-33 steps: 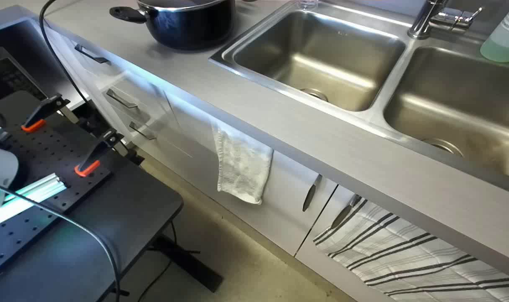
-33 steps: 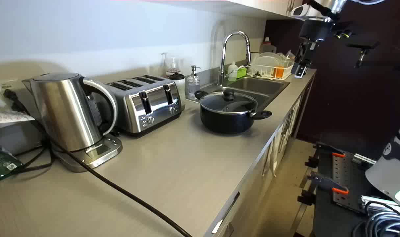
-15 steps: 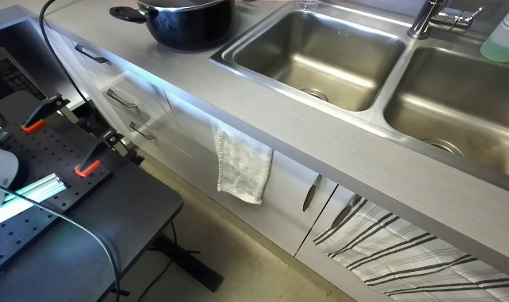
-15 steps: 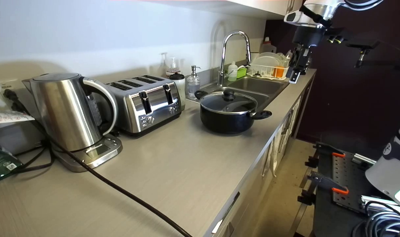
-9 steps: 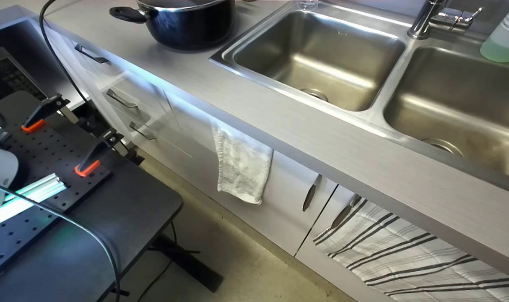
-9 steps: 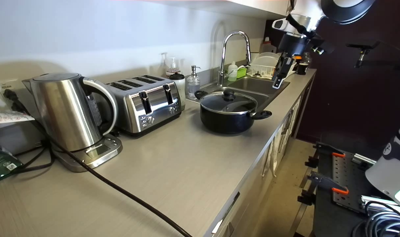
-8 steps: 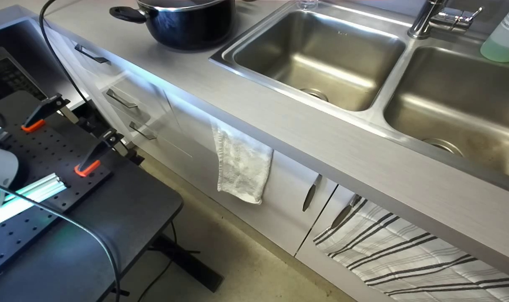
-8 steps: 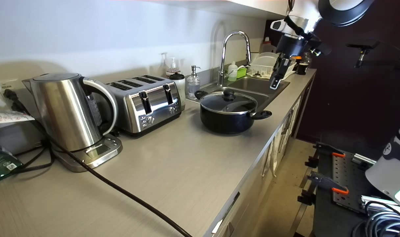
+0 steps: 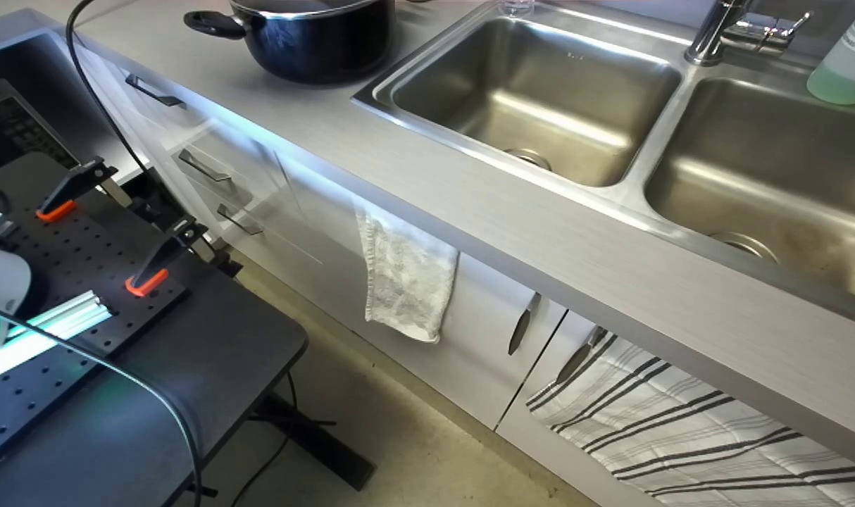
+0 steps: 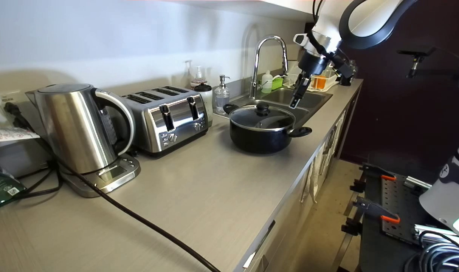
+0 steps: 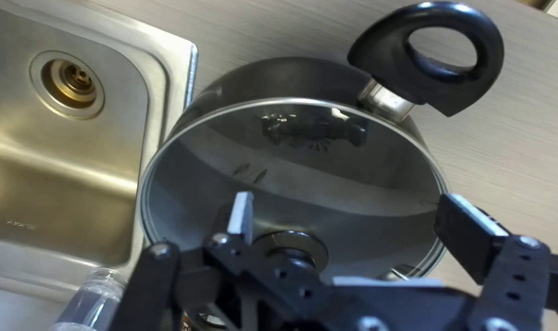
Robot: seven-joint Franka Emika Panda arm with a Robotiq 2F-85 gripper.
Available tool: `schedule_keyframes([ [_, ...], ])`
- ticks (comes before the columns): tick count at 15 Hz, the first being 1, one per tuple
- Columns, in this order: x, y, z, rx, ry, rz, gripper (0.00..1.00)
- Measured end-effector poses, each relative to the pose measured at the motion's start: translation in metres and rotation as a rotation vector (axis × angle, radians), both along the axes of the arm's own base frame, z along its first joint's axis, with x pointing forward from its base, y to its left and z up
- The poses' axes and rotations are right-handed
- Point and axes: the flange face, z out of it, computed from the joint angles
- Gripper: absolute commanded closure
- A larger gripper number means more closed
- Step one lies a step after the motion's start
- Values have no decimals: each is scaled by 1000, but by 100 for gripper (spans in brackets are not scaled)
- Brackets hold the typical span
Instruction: Remove the lid from the pot
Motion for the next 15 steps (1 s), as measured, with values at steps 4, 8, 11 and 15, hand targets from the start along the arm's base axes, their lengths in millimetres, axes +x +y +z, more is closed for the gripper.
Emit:
schedule_keyframes([
  [4, 26, 6, -11, -12, -7, 7, 0],
  [8, 54, 12, -18, -16, -3, 2, 0],
  [11, 71, 18, -20, -17, -5, -1, 0],
  [15, 88, 17, -22, -16, -8, -18, 0],
])
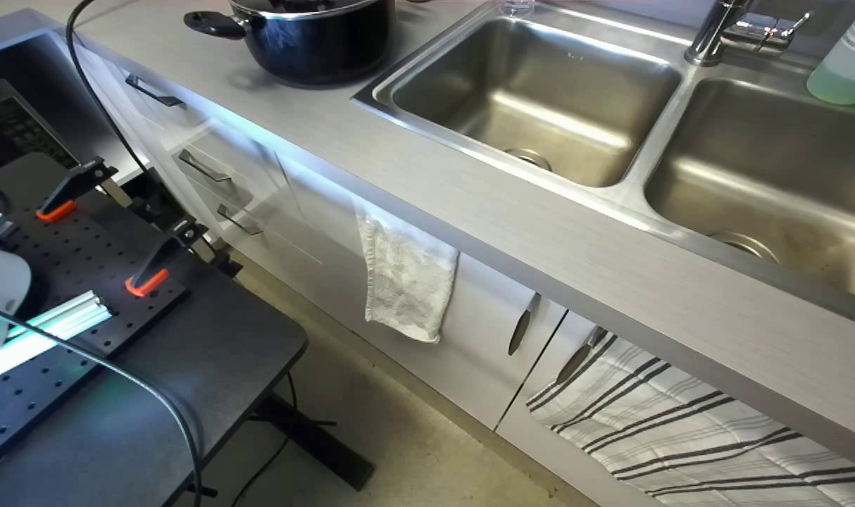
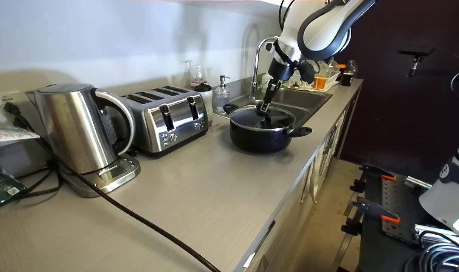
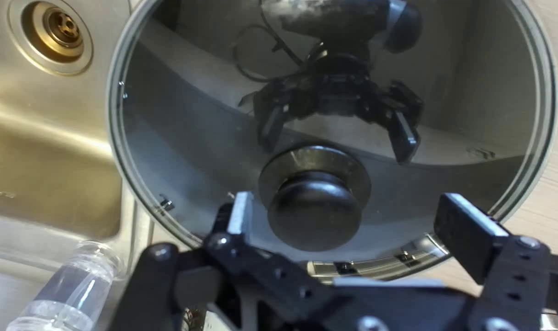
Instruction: Remove the lid from the pot
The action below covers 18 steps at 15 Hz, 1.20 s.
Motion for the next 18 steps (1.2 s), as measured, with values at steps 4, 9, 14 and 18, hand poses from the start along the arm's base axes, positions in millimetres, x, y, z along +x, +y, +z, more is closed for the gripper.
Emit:
schedule_keyframes([
  [4, 9, -12, -3, 0, 1, -26, 25],
  [9, 13, -19, -9, -1, 10, -41, 56],
  [14, 14, -13, -8, 3, 8, -38, 74],
  [18, 14, -13, -8, 3, 8, -38, 74],
])
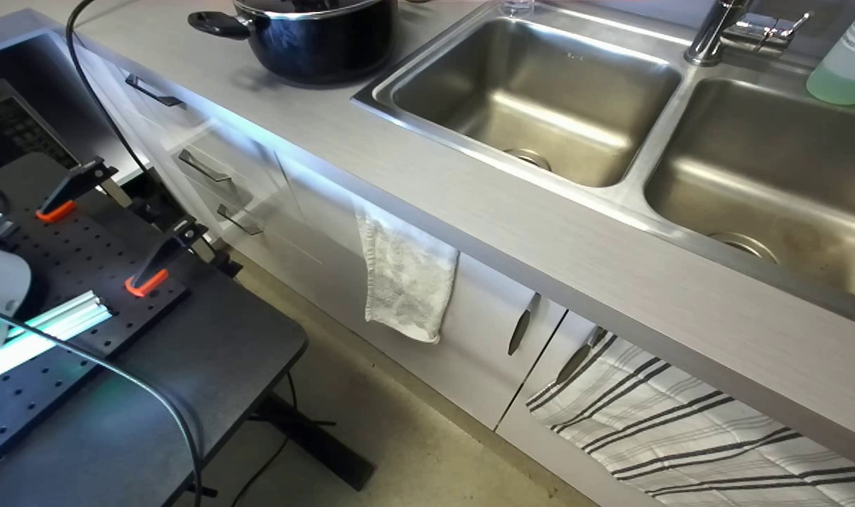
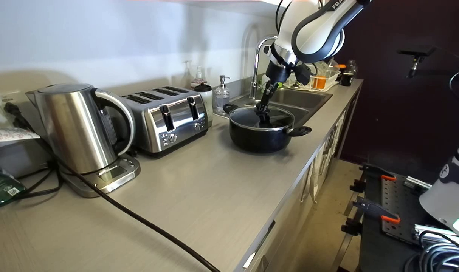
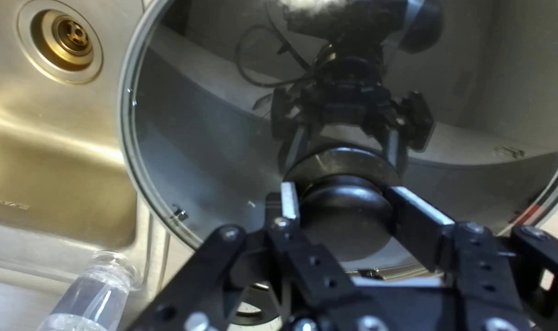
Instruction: Remove the lid from the pot
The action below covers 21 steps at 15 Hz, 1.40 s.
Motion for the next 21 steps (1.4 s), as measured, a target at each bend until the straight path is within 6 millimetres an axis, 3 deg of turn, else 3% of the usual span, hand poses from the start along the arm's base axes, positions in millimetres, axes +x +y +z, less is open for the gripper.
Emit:
schedule_keyframes([
  [4, -4, 5, 6, 16, -9, 4, 74],
  [10, -27, 24, 45, 53, -80, 59, 74],
  [13, -40, 36, 56, 49, -96, 102, 74],
  [17, -52, 68, 50, 46, -80, 178, 74],
  [21, -68, 119, 36, 28, -48, 300, 74],
])
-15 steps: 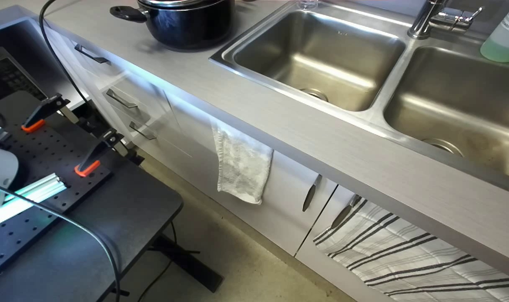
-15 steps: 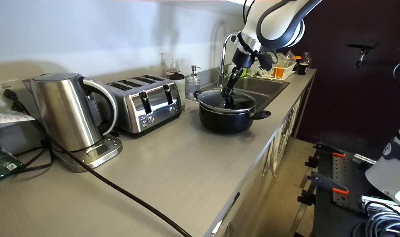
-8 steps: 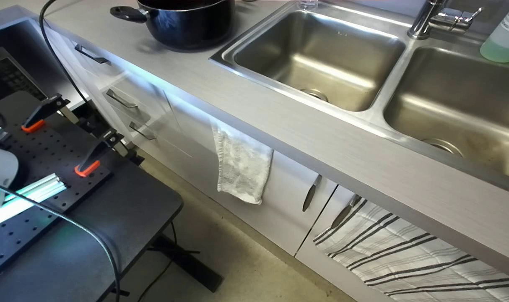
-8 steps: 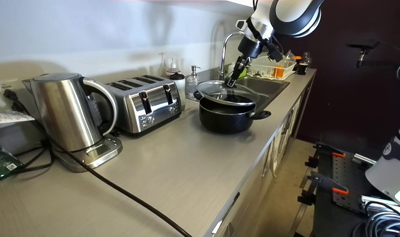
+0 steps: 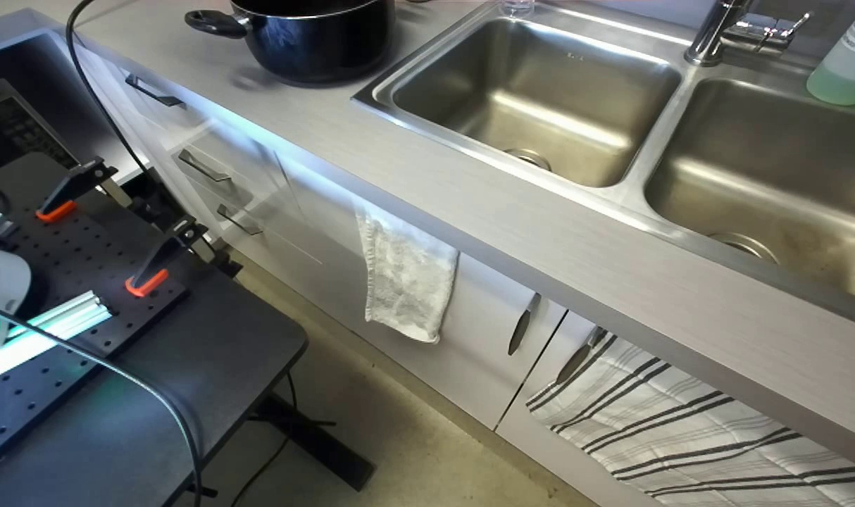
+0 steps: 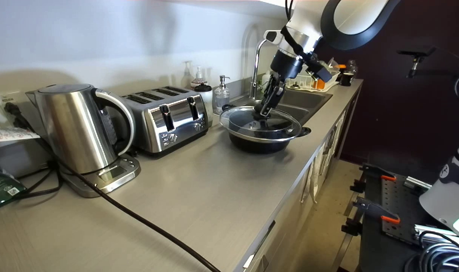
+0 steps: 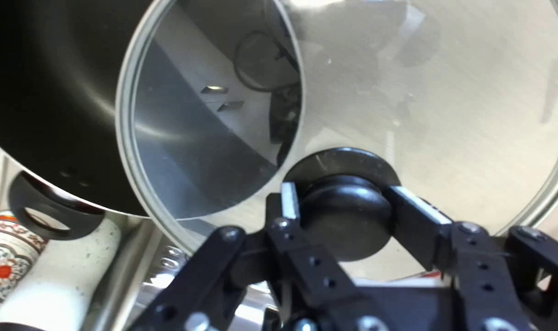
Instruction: Remove the lid from the pot
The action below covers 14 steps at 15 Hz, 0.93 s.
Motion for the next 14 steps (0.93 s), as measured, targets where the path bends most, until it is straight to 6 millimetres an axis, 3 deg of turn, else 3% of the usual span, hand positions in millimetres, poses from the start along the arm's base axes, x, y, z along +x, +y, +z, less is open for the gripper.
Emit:
schedule_keyframes([
  [6, -40, 92, -17, -85, 15, 248, 74],
  [9, -61, 129, -24, -121, 15, 338, 74],
  [11, -68, 143, -32, -138, 23, 367, 74],
  [14, -66, 147, -54, -147, 47, 362, 74],
])
